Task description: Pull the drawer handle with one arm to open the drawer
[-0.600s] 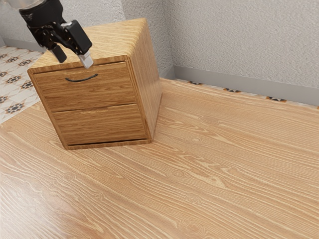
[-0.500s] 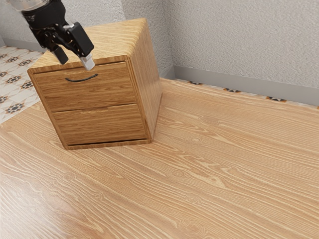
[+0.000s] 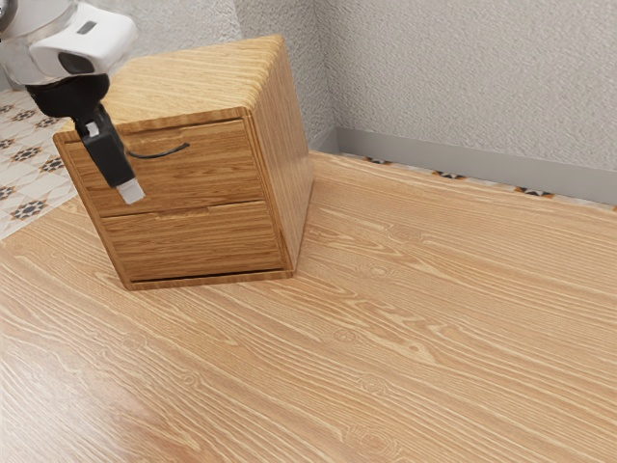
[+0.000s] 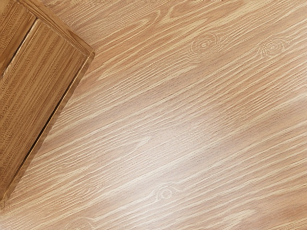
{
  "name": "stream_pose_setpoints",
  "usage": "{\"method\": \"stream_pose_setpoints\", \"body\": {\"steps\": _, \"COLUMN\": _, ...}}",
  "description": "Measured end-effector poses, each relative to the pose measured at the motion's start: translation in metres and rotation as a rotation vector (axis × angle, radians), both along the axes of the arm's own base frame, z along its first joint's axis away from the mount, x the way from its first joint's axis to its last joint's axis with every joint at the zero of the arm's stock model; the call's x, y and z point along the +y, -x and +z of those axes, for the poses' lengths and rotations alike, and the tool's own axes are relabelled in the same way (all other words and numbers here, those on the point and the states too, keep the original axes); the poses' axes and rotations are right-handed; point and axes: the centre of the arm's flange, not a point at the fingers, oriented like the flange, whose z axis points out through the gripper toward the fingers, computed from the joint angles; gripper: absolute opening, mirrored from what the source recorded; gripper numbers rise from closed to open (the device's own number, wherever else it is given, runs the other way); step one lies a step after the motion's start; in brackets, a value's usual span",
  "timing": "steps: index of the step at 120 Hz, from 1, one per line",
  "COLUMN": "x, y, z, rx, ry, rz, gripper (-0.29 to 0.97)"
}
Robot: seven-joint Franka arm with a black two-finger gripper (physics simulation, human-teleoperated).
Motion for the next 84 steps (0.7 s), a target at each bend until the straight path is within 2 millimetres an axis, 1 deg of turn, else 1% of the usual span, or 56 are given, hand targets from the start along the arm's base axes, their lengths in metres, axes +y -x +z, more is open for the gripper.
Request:
{"method": "stream_pose_setpoints", "body": {"steps": 6, "x": 0.002, "y": -0.009, "z": -0.004, "rx": -0.017, "ry": -0.024, "rz": -0.068, "gripper": 0.68}}
{"method": "stream_pose_setpoints", "body": {"steps": 13, "x": 0.007, "y": -0.029, "z": -0.018, "rx": -0.012, "ry": -0.04, "rz": -0.144, "gripper": 0.68}}
{"method": "stream_pose_setpoints", "body": {"steps": 18, "x": 0.012, "y": -0.036, "z": -0.022, "rx": -0.014, "ry": -0.063, "rz": -0.191, "gripper": 0.68}}
{"method": "stream_pose_setpoints", "body": {"steps": 22, "x": 0.017, "y": -0.036, "z": -0.02, "rx": -0.023, "ry": -0.085, "rz": -0.218, "gripper": 0.68}}
{"method": "stream_pose_setpoints", "body": {"steps": 26, "x": 0.027, "y": -0.031, "z": -0.02, "rx": -0.027, "ry": -0.109, "rz": -0.234, "gripper": 0.68}}
{"method": "stream_pose_setpoints", "body": {"steps": 30, "x": 0.034, "y": -0.023, "z": -0.026, "rx": -0.028, "ry": -0.134, "rz": -0.253, "gripper": 0.68}}
{"method": "stream_pose_setpoints", "body": {"steps": 34, "x": 0.038, "y": -0.02, "z": -0.032, "rx": -0.031, "ry": -0.162, "rz": -0.279, "gripper": 0.68}}
{"method": "stream_pose_setpoints", "body": {"steps": 41, "x": 0.044, "y": -0.024, "z": -0.047, "rx": -0.037, "ry": -0.202, "rz": -0.327, "gripper": 0.68}}
{"method": "stream_pose_setpoints", "body": {"steps": 49, "x": 0.047, "y": -0.029, "z": -0.049, "rx": -0.064, "ry": -0.241, "rz": -0.37, "gripper": 0.68}}
{"method": "stream_pose_setpoints", "body": {"steps": 57, "x": 0.052, "y": -0.038, "z": -0.051, "rx": -0.095, "ry": -0.275, "rz": -0.407, "gripper": 0.67}}
{"method": "stream_pose_setpoints", "body": {"steps": 65, "x": 0.054, "y": -0.044, "z": -0.05, "rx": -0.124, "ry": -0.304, "rz": -0.441, "gripper": 0.6}}
{"method": "stream_pose_setpoints", "body": {"steps": 72, "x": 0.059, "y": -0.058, "z": -0.052, "rx": -0.139, "ry": -0.315, "rz": -0.464, "gripper": 0.53}}
{"method": "stream_pose_setpoints", "body": {"steps": 84, "x": 0.077, "y": -0.068, "z": -0.056, "rx": -0.15, "ry": -0.324, "rz": -0.471, "gripper": 0.45}}
